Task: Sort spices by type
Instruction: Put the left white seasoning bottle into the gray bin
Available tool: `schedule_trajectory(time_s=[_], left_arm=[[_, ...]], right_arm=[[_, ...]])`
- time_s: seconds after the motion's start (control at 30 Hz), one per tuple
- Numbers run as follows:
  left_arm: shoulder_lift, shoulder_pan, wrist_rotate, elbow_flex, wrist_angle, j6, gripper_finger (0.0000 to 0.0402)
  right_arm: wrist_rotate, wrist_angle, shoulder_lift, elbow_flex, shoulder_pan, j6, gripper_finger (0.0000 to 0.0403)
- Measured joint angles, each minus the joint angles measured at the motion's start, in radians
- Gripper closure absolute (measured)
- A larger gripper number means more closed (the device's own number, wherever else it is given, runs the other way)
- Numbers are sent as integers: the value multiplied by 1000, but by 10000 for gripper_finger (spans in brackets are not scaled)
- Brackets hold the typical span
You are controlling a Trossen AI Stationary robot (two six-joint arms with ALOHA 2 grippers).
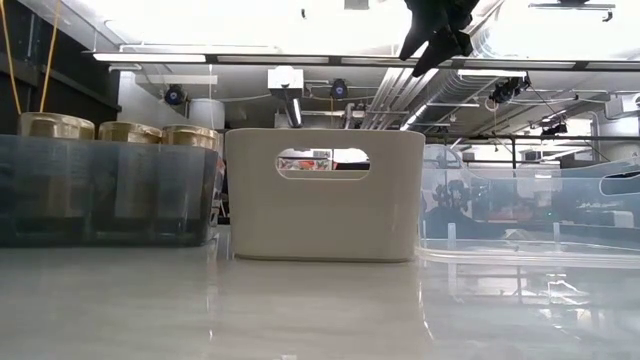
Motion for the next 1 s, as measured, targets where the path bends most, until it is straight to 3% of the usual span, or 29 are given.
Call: schedule_trajectory(time_s=[0.37,0.6,1.0], left_arm=[[99,25,69,-2,-26,-54,78],[66,26,45,5,-53,-77,78],[80,-36,99,0,6,-34,78]], right_arm=[[0,5,0,0,0,3,144],[0,7,0,0,0,1,144],[7,6,0,0,0,-8,144]])
